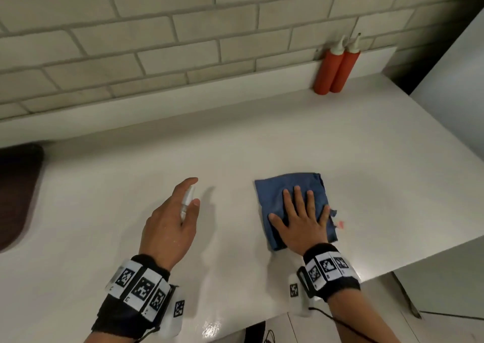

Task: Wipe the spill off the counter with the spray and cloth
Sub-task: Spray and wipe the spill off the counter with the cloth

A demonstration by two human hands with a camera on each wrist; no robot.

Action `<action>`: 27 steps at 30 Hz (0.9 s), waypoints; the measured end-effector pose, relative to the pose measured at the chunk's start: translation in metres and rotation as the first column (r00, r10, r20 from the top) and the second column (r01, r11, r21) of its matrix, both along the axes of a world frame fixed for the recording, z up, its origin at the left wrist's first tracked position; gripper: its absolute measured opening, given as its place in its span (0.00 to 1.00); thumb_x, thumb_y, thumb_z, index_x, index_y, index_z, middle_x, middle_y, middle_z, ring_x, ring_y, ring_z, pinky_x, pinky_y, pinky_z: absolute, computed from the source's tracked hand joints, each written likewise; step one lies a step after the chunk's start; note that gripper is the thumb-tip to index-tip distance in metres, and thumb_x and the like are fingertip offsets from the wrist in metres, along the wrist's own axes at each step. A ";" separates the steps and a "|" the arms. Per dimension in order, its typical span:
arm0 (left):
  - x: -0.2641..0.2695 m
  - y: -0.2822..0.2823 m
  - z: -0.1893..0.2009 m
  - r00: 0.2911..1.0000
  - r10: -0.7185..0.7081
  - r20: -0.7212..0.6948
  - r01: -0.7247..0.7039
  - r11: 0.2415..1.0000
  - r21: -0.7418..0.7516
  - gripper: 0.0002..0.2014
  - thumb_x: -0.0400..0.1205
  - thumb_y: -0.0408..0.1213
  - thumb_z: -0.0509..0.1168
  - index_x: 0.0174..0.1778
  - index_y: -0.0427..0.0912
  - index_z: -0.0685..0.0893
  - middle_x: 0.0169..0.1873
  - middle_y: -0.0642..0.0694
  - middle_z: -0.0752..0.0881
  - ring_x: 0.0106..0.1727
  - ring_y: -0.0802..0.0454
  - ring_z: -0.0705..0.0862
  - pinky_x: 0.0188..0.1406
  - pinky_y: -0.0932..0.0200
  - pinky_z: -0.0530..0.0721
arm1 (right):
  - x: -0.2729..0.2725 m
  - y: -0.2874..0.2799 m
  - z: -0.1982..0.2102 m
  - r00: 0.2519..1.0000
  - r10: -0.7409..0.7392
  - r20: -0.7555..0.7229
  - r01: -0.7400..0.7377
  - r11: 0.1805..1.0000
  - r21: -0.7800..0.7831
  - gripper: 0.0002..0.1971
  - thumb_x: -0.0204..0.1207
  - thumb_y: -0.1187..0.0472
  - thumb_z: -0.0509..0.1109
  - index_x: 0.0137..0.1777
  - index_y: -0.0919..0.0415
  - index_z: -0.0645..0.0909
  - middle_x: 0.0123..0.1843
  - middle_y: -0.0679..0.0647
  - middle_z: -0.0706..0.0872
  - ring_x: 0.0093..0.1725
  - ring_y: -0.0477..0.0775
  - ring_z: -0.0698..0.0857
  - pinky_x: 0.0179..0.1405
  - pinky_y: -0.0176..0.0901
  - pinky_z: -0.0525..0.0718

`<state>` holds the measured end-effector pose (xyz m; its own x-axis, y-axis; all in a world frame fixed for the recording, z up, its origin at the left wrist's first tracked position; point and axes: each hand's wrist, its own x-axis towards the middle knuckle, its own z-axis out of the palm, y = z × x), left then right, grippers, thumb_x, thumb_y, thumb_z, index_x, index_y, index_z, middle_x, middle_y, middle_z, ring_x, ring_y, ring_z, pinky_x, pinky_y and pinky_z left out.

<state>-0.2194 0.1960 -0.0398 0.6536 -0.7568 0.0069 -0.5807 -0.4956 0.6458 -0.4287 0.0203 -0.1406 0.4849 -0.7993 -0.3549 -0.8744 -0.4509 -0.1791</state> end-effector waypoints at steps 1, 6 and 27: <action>-0.007 -0.011 -0.002 0.999 -0.032 0.002 0.032 0.999 0.004 0.20 0.87 0.50 0.57 0.76 0.68 0.68 0.32 0.58 0.81 0.34 0.60 0.81 0.36 0.56 0.75 | 0.007 0.000 -0.001 1.000 0.007 -0.003 -0.007 1.000 0.005 0.40 0.78 0.28 0.35 0.85 0.46 0.32 0.87 0.51 0.31 0.84 0.60 0.30 0.77 0.76 0.32; -0.050 -0.077 -0.006 0.977 -0.212 -0.024 0.212 0.977 -0.009 0.19 0.88 0.50 0.56 0.76 0.69 0.66 0.40 0.56 0.82 0.40 0.52 0.82 0.46 0.53 0.82 | -0.021 0.057 -0.007 0.991 0.085 0.100 -0.078 0.994 -0.071 0.38 0.80 0.32 0.44 0.85 0.51 0.58 0.86 0.56 0.58 0.85 0.64 0.55 0.76 0.76 0.46; -0.064 -0.200 0.000 0.916 -0.400 0.031 0.392 0.910 0.136 0.13 0.87 0.48 0.56 0.67 0.63 0.71 0.32 0.54 0.82 0.36 0.44 0.83 0.41 0.52 0.81 | -0.091 -0.119 -0.001 0.987 -0.160 -0.001 0.160 0.987 0.001 0.42 0.78 0.27 0.44 0.86 0.45 0.35 0.87 0.49 0.33 0.85 0.61 0.33 0.78 0.77 0.36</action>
<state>-0.2834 -0.0044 -0.0396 0.3015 -0.9504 -0.0760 -0.7799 -0.2917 0.5538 -0.5200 -0.0986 -0.1416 0.3507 -0.8660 -0.3565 -0.9354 -0.3052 -0.1789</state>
